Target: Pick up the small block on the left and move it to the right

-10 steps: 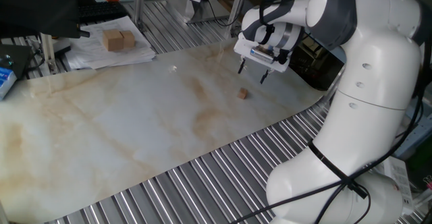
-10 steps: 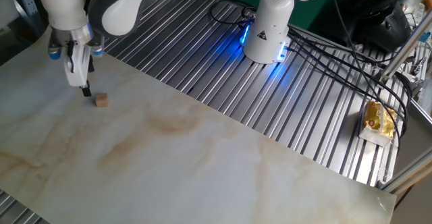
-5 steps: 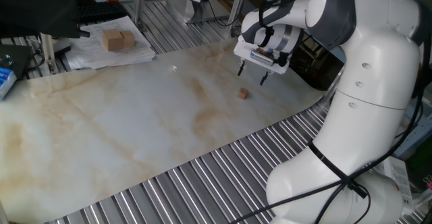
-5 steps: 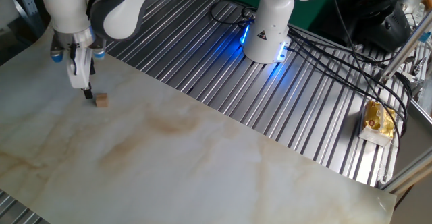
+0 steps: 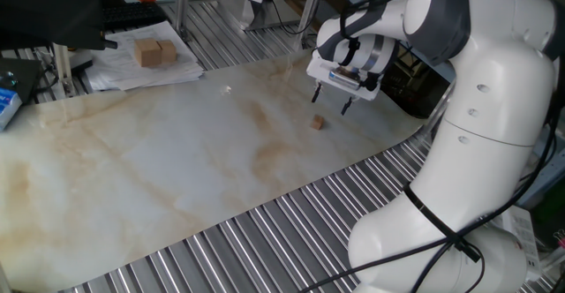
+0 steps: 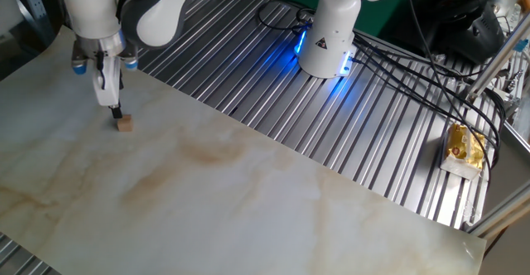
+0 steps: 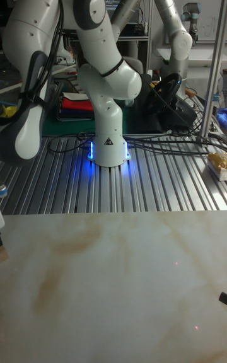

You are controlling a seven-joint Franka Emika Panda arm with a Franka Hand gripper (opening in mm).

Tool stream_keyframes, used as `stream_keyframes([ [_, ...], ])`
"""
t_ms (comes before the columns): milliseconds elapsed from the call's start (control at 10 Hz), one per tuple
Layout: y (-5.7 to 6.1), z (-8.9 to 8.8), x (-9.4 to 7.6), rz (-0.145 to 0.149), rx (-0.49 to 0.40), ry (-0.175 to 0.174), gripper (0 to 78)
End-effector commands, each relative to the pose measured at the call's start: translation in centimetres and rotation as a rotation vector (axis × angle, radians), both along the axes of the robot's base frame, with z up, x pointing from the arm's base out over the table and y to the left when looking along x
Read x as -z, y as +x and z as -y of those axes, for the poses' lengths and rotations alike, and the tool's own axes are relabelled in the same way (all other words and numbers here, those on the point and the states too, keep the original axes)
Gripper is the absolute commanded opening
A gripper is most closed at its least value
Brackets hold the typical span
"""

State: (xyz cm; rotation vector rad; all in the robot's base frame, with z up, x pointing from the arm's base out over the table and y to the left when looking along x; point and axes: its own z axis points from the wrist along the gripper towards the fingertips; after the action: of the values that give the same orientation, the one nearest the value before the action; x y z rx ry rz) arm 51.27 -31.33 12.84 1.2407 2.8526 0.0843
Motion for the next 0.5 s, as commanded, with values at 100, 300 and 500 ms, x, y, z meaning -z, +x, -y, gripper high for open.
stream_keyframes([
  [100,0.0,0.1,0.0,0.004,-0.001,-0.002,77.4],
  [300,-0.2,0.2,0.8,0.011,-0.001,-0.003,77.4],
  [500,-0.3,0.2,1.3,0.016,0.001,-0.004,77.4],
])
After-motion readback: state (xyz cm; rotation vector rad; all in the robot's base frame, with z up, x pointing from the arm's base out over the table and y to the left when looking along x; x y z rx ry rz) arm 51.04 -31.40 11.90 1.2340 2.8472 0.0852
